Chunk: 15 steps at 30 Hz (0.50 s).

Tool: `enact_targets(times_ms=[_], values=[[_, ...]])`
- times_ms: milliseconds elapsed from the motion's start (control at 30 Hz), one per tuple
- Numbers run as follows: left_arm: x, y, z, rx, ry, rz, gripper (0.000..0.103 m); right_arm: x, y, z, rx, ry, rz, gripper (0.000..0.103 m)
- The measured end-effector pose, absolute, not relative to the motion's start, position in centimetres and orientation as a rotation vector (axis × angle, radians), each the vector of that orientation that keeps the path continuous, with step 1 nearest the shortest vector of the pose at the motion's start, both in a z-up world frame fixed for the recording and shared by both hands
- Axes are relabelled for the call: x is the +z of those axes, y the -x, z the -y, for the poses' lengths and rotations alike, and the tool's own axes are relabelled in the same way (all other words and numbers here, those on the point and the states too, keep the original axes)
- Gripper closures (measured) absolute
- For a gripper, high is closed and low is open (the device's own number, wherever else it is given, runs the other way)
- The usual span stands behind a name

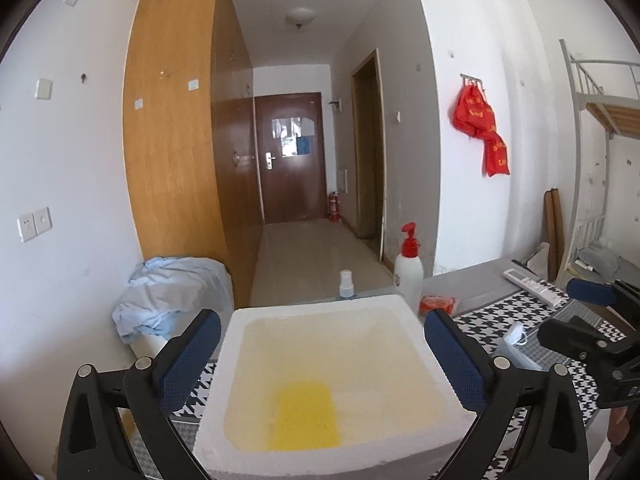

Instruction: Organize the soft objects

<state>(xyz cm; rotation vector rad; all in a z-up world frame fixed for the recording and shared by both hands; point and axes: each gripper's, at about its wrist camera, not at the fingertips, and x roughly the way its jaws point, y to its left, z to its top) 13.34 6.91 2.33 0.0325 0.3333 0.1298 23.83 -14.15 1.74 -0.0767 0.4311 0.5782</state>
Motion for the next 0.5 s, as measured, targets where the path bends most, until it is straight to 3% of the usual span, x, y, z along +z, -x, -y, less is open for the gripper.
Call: enact_targets(times_ms=[500], values=[[3.8, -10.2, -3.8, 0.066, -0.03, -0.291, 0.001, 2.9, -21.1, 17.0, 0.562, 0.068, -0.388, 0.004]])
